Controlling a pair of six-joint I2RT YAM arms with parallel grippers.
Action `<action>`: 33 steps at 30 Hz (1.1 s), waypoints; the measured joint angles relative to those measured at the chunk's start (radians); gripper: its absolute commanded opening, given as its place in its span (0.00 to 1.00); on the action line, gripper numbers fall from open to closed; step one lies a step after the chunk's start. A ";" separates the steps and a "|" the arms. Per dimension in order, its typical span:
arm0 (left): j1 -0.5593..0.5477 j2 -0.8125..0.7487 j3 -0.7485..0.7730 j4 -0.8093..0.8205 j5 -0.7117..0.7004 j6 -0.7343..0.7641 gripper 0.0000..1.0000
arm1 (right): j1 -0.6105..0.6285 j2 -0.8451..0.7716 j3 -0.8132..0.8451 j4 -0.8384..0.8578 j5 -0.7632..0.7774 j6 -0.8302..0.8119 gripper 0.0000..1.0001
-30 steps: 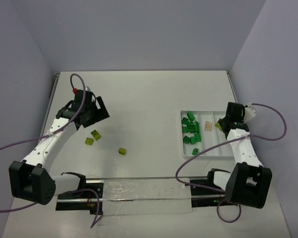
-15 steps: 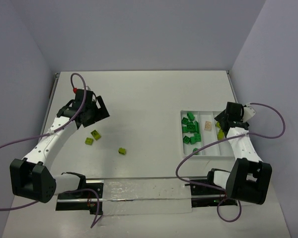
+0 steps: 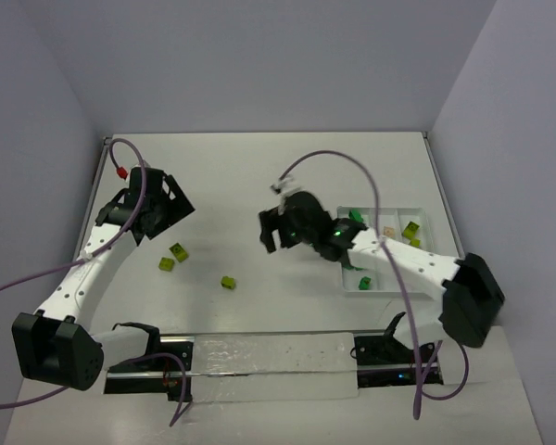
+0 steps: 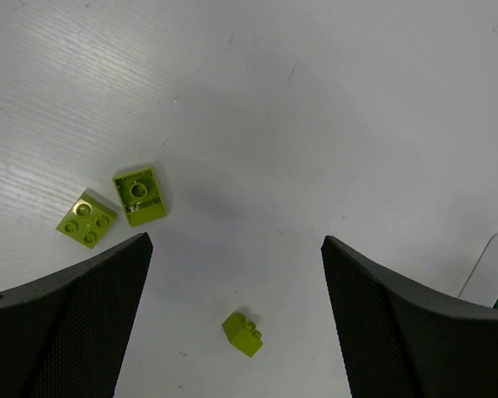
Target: Sort the legos into containers by color
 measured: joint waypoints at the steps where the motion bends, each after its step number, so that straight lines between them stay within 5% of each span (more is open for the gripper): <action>1: 0.004 0.000 0.001 -0.002 -0.003 -0.005 0.91 | 0.058 0.056 0.012 0.005 -0.010 -0.018 0.84; 11: 0.033 -0.024 0.012 -0.014 -0.019 -0.003 0.91 | 0.307 0.466 0.235 -0.041 -0.031 -0.136 0.79; 25: 0.056 -0.043 0.012 -0.019 -0.018 0.027 0.91 | 0.324 0.604 0.314 -0.048 -0.065 -0.181 0.62; 29: 0.058 -0.049 0.012 -0.021 -0.018 0.028 0.91 | 0.331 0.619 0.336 -0.055 -0.066 -0.185 0.31; 31: 0.060 -0.052 0.012 -0.021 -0.018 0.028 0.91 | 0.334 0.621 0.339 -0.055 -0.065 -0.187 0.08; 33: 0.060 -0.055 0.012 -0.021 -0.018 0.028 0.91 | 0.335 0.621 0.339 -0.051 -0.055 -0.183 0.03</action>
